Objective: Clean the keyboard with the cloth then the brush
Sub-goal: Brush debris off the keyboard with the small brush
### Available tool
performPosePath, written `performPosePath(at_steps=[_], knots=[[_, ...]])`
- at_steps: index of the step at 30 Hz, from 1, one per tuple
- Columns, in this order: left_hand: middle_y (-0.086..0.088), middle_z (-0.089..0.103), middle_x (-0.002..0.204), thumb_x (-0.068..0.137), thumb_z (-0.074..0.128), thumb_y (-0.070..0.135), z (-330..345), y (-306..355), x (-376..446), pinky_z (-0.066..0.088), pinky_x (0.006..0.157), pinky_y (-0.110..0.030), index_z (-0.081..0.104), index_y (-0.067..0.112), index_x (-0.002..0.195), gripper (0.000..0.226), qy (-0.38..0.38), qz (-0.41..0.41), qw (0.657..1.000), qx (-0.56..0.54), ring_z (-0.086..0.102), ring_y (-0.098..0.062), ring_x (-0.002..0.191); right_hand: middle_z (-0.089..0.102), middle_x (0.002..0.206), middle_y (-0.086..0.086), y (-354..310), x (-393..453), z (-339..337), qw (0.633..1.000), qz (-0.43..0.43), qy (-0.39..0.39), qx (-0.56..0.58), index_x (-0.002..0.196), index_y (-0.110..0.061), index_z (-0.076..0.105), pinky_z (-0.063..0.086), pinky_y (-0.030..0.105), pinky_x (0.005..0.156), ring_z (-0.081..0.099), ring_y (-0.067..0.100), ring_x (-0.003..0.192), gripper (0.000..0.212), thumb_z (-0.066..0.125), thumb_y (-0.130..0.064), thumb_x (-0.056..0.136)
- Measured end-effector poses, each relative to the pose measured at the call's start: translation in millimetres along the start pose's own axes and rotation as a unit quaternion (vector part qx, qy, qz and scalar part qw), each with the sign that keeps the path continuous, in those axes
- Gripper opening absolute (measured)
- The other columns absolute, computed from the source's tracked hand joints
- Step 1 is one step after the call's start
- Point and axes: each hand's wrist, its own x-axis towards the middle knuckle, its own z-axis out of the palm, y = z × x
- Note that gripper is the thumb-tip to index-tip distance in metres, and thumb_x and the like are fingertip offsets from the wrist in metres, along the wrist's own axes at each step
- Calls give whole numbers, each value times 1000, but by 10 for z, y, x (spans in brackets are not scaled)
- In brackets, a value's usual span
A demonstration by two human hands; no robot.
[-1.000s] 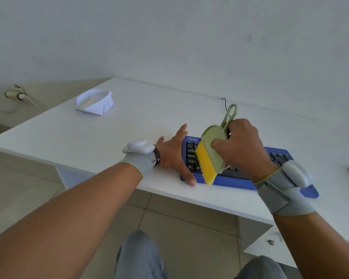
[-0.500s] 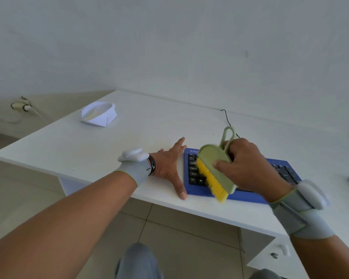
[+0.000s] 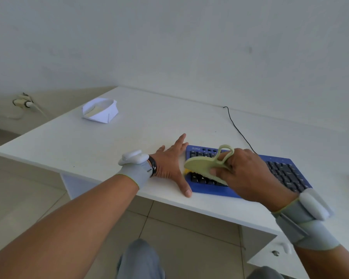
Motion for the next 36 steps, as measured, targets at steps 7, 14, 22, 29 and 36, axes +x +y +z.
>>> performPosePath(at_steps=[7, 14, 22, 29, 36], knots=[[15, -1, 165, 35, 86, 66, 5, -3, -19, -17, 119, -43, -33, 31, 148, 168, 2, 1, 1000, -15, -4, -11, 152, 57, 76, -11, -16, -19, -432, 995, 3, -70, 77, 90, -39, 64, 44, 32, 66, 53, 11, 68, 11, 68, -46, 83], [14, -3, 165, 44, 91, 61, 0, 5, 1, -15, 120, -45, -33, 28, 148, 165, 2, 5, 1000, 5, -2, -9, 151, 61, 78, 3, 39, 100, 0, 998, 27, -23, 54, 97, -21, 69, 52, 40, 65, 57, 22, 66, 31, 63, -49, 86], [13, -3, 165, 46, 90, 59, -13, 12, -16, -15, 120, -45, -31, 29, 149, 161, -3, 4, 1000, -6, -3, -10, 151, 66, 77, -1, 78, -52, -372, 987, -38, -70, 139, 84, -26, 71, 52, 46, 70, 62, 23, 68, 1, 71, -27, 85], [14, -5, 165, 50, 91, 57, -2, 5, -7, -15, 120, -43, -32, 30, 149, 160, -3, 3, 1000, 1, -5, -8, 151, 69, 81, -3, 208, 45, -61, 989, -28, -19, 147, 94, -36, 69, 53, 49, 69, 63, 25, 71, 10, 67, -29, 88], [14, -3, 165, 48, 91, 57, -1, -4, -8, -16, 120, -44, -29, 30, 150, 160, 1, 2, 1000, -8, -5, -9, 151, 69, 86, -13, 190, -139, -324, 978, -61, -90, 175, 92, -34, 71, 53, 30, 74, 66, 12, 78, 14, 67, -21, 89]])
